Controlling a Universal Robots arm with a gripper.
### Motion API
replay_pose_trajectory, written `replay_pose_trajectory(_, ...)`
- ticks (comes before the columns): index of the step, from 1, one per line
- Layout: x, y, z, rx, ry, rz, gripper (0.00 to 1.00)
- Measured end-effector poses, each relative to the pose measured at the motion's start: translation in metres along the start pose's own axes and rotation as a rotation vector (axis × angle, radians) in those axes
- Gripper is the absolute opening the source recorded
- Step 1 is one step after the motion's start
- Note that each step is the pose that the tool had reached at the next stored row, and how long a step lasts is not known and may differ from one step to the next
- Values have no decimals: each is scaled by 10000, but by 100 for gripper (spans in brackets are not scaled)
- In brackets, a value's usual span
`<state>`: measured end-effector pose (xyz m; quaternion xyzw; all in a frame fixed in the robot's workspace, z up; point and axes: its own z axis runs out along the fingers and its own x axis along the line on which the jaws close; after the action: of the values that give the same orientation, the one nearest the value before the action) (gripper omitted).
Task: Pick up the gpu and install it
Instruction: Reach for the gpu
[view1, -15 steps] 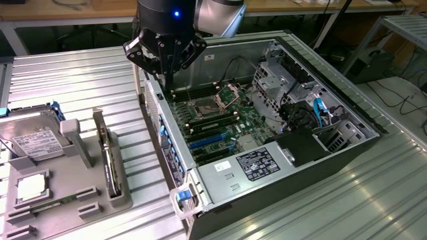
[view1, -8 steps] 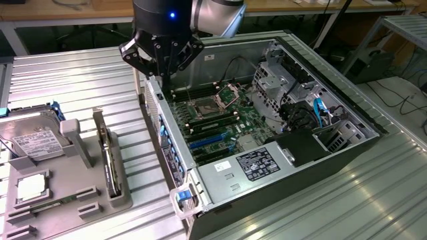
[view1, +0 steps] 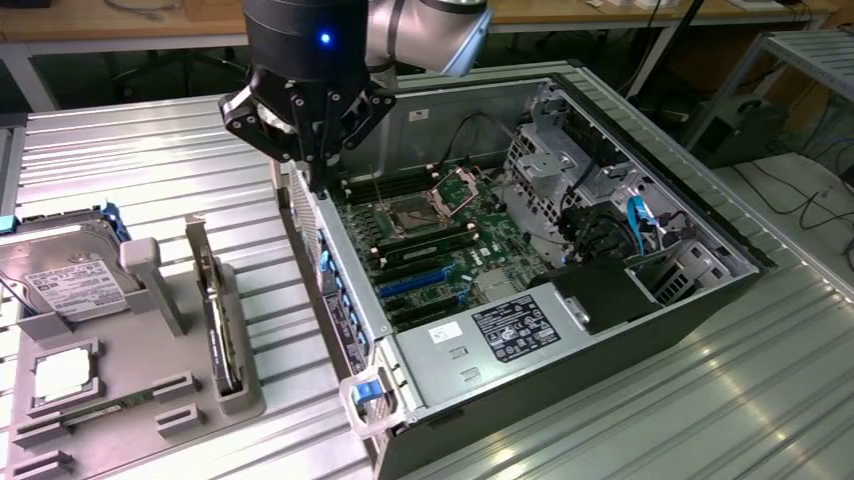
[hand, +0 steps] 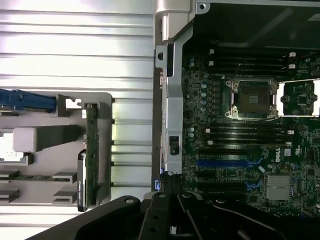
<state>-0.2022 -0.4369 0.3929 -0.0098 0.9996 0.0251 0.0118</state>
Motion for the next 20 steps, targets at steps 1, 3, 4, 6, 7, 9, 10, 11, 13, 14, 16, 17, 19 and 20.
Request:
replay_pose_trajectory(1, 76, -53, -5, 1, 0, 1, 11)
replay_pose_trajectory(3, 92, -63, -6, 0, 0, 0, 11)
replay_pose_trajectory(4, 99, -68, -6, 0, 0, 0, 11)
replay_pose_trajectory(6, 112, -77, -6, 0, 0, 0, 11)
replay_pose_trajectory(7, 119, -82, -7, 0, 0, 1, 11)
replay_pose_trajectory(9, 132, -92, -8, 0, 0, 0, 11)
replay_pose_trajectory(10, 140, -97, -8, 0, 0, 0, 11)
replay_pose_trajectory(11, 146, -101, -8, 0, 0, 0, 11)
replay_pose_trajectory(13, 159, -110, -10, 1, 1, 0, 11)
replay_pose_trajectory(14, 165, -114, -10, 1, 1, 1, 11)
replay_pose_trajectory(16, 183, -124, -11, 1, 1, 1, 11)
replay_pose_trajectory(17, 192, -130, -11, 0, 0, 0, 11)
replay_pose_trajectory(19, 209, -137, -12, 0, 0, 1, 11)
replay_pose_trajectory(20, 225, -143, -13, 0, 0, 0, 11)
